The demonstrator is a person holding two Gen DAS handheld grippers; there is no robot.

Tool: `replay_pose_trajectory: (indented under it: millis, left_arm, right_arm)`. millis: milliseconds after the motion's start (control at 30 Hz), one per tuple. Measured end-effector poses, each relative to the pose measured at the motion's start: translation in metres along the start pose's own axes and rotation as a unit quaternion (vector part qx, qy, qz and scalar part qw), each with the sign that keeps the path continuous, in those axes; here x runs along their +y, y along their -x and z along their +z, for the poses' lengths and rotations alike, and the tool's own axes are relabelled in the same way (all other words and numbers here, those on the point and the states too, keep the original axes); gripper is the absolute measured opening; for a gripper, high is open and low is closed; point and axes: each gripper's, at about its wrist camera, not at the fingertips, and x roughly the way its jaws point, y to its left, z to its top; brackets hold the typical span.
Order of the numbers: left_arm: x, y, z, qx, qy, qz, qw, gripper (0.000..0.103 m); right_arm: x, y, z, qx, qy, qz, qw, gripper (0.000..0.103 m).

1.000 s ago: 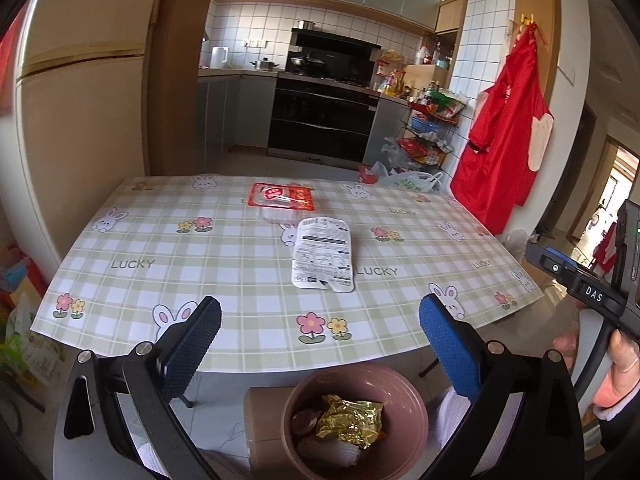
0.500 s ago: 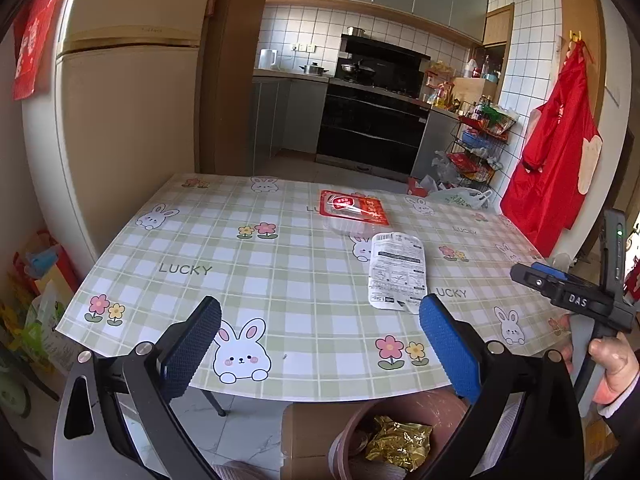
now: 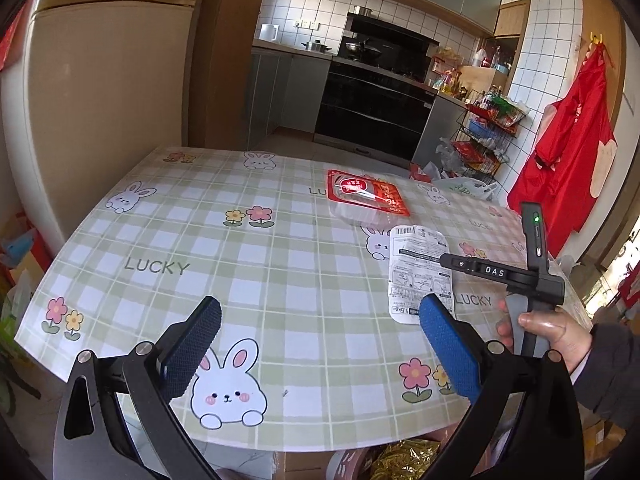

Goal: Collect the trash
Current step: 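Grasp the white printed wrapper with the right tool, then grasp the red-white plastic tray with the left tool while the right tool holds the wrapper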

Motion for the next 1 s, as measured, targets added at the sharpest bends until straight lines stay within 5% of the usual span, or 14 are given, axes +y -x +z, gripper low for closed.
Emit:
replay_pose_trajectory:
  millis: [400,533,767,867,1000]
  left_arm:
    - [0.0,-0.069,0.026,0.062,0.062,-0.057,0.9945,0.097]
    - [0.005,-0.092,0.037,0.076,0.101,-0.084,0.9885,0.097]
    - [-0.004,-0.149,0.065,0.103,0.114,-0.06,0.9862,0.097]
    - [-0.007,-0.178,0.081,0.109,0.119,-0.061,0.9849,0.095]
    - [-0.001,-0.217,0.098,0.128,0.152,-0.066,0.978,0.071]
  right_arm:
    - [-0.013,-0.034,0.018,0.025,-0.035,0.03,0.999,0.078]
    - [-0.014,-0.035,0.017,0.031,-0.024,0.052,0.998,0.053]
    - [-0.021,-0.002,0.023,0.01,-0.049,0.096,0.994,0.014]
    - [-0.028,0.026,0.024,-0.023,-0.063,0.121,0.99,0.008]
    - [-0.046,0.063,0.019,-0.062,-0.092,0.123,0.986,0.005]
